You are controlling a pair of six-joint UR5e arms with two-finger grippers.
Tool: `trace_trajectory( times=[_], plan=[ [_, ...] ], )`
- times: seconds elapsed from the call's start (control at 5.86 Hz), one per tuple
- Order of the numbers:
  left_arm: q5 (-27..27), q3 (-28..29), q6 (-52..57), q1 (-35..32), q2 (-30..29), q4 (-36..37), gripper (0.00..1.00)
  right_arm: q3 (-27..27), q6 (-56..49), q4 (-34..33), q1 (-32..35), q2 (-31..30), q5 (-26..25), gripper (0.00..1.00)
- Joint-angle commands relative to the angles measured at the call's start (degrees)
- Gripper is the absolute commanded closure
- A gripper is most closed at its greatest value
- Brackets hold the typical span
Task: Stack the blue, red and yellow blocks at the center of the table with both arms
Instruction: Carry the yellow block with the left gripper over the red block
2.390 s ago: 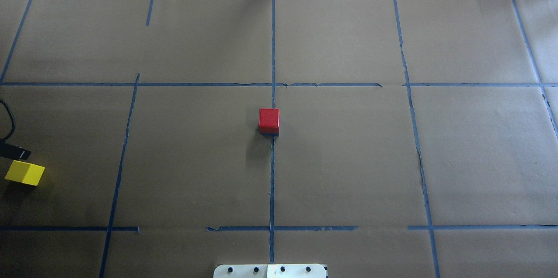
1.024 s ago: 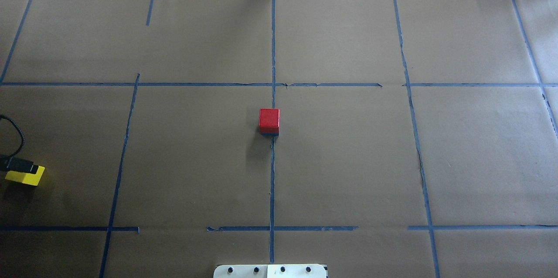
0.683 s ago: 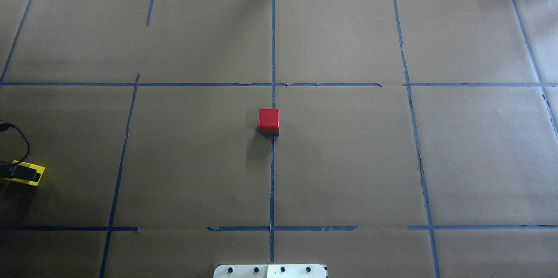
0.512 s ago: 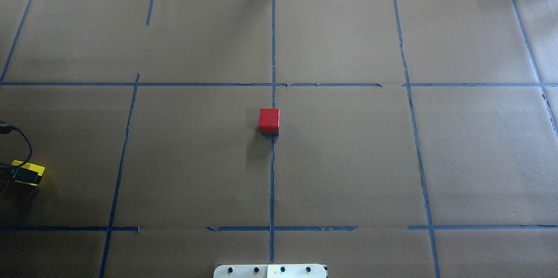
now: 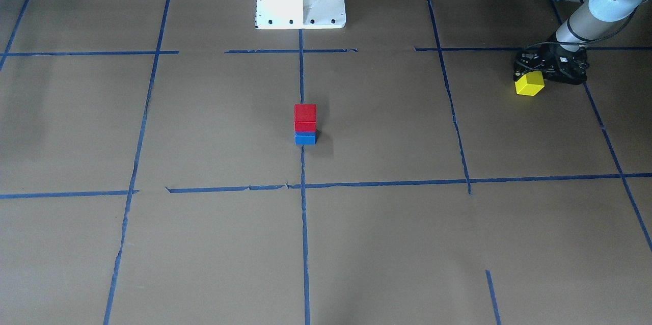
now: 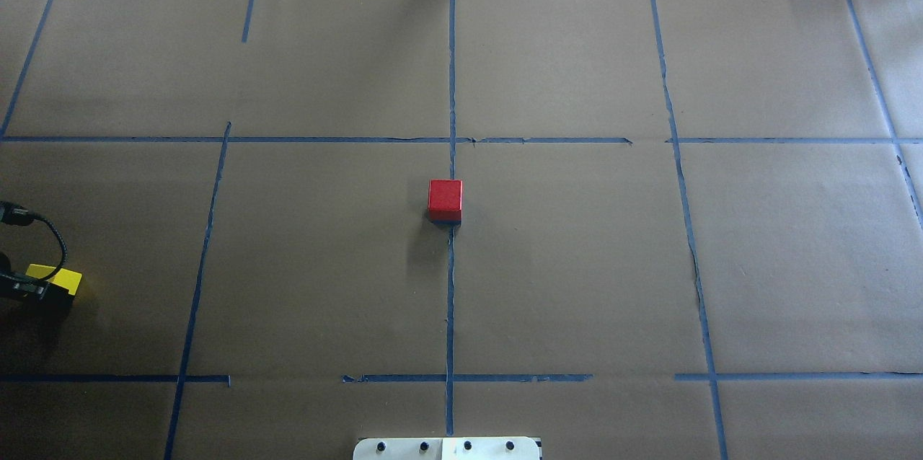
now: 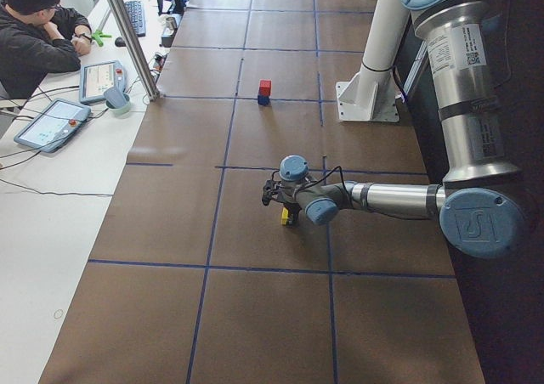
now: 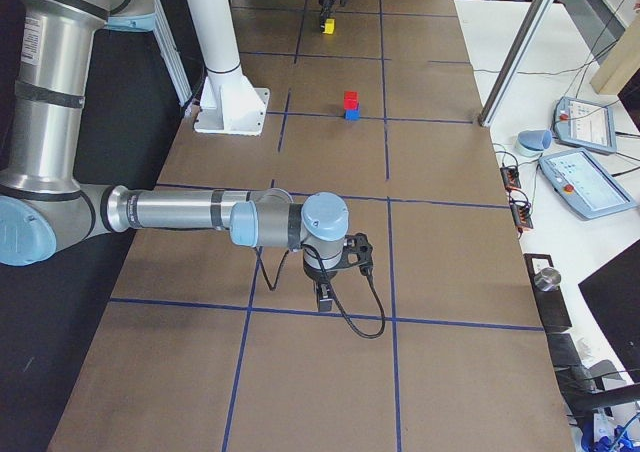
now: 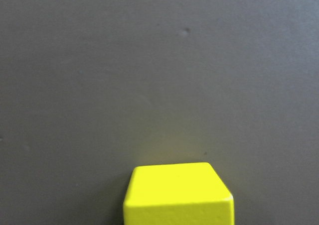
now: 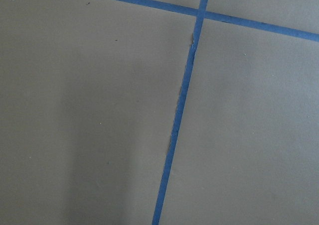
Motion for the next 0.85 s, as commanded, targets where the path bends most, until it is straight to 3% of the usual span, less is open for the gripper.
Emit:
trace_trajectory(
  times=[0.0,0.17,0.51,0.68],
  plan=[
    [-0.18,-3.75,-0.17,-0.12,-2.55,1.20,1.00,0.02,0.00,0.02,0.00,0.00,0.00,0.00],
    [-0.18,-6.21,-0.70,-0.20,-8.57,8.69,1.00,0.02,0.00,0.02,0.00,0.00,0.00,0.00],
    [-0.10,-12.88,-1.05,-0.03,-29.88,39.27,1.00,0.02,0.09,0.02,0.00,0.00,0.00,0.00],
    [-0.01,-12.39,-2.36,3.10,-42.52,52.05,1.00,0.02,0.09,0.02,0.00,0.00,0.09,0.00]
  ],
)
